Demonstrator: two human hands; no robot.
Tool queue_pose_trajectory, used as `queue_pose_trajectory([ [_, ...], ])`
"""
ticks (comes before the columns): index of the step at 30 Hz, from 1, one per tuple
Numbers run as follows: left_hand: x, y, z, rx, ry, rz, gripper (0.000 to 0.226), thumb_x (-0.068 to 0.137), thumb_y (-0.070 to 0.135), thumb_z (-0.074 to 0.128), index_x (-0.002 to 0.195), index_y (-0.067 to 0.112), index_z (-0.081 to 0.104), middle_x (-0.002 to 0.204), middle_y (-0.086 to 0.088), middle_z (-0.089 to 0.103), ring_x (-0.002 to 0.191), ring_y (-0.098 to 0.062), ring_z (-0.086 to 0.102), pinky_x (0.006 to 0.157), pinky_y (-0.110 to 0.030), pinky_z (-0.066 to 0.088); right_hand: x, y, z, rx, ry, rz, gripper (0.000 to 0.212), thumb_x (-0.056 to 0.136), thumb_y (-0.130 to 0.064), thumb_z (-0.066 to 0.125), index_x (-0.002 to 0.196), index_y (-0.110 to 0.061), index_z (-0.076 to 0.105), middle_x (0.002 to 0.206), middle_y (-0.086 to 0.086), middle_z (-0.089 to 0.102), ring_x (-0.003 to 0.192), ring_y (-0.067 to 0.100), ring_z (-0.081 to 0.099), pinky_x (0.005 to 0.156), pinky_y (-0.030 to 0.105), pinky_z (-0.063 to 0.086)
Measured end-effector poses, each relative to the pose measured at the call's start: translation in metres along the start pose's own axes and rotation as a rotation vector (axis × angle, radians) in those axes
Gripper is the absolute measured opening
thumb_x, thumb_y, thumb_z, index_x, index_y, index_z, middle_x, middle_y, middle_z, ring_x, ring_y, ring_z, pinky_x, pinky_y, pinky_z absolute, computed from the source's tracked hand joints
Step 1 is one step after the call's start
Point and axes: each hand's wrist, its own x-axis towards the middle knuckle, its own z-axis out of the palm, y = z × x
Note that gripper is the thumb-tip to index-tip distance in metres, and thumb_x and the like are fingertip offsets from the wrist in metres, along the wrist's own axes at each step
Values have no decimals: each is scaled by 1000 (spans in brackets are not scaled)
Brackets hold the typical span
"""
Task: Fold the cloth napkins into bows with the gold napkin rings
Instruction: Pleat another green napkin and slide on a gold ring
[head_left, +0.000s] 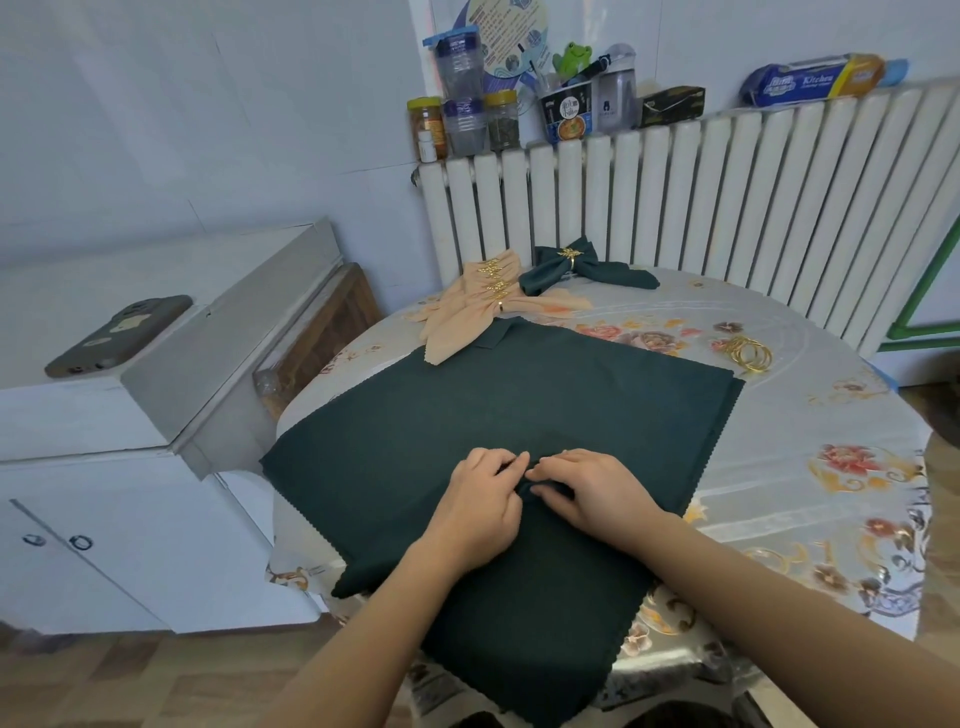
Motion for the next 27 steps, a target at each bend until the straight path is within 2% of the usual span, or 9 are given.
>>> queue_pose_trajectory([
  [3,1,-2,-4,119,-141,20,61,98,45,26,150,13,20,147,3,33,133,-17,25,113,-30,14,-1,1,1,20,8,29,19,85,-28,59,98,-17,70,92,-2,70,82,17,67,69,30,55],
  [5,2,-3,-4,178,-177,29,62,100,42,32,151,13,12,145,1,31,132,-19,24,113,-30,13,-1,1,2,25,10,50,20,85,-28,59,99,-18,70,93,-2,69,82,17,66,69,30,54],
  [7,3,-5,-3,198,-169,37,57,102,34,32,151,13,12,141,-1,34,129,-19,26,112,-29,14,-1,0,3,12,27,54,21,85,-29,58,98,-17,69,93,-2,68,81,17,66,67,29,55],
  [10,4,-5,0,100,-67,32,50,102,25,36,149,14,23,131,-2,44,121,-18,34,109,-26,19,-2,-3,2,-7,53,56,25,86,-33,51,97,-19,70,91,-3,67,79,15,66,63,26,54],
  [13,4,-3,0,-165,94,-28,41,97,16,50,137,14,47,117,-3,59,106,-17,44,102,-22,30,-2,-5,-4,-30,81,75,34,88,-38,43,98,-22,71,91,-6,68,79,13,66,62,25,55],
  [16,5,-2,-3,-330,137,-121,33,90,10,60,123,15,62,113,-2,65,104,-9,46,88,2,26,-6,-4,-4,-80,109,89,32,87,-38,45,96,-27,74,88,-10,70,77,11,67,60,22,55],
  [19,14,6,-5,-346,132,-127,30,89,9,62,118,16,66,112,-1,66,106,-9,48,85,5,23,-10,-1,-13,-105,124,112,32,85,-38,46,94,-28,75,88,-10,72,78,11,69,64,22,54],
  [22,26,14,-2,-324,145,-66,28,90,8,61,118,13,66,109,-2,67,99,-8,45,83,4,24,-17,8,-25,-118,134,158,35,87,-40,45,95,-27,76,91,-9,73,82,11,69,72,25,54],
  [27,58,24,2,-299,210,-16,26,89,5,61,115,10,67,103,-4,69,91,-12,46,79,4,25,-21,50,-63,-105,203,481,27,94,-26,51,115,-22,68,113,-5,68,105,15,61,91,28,45],
])
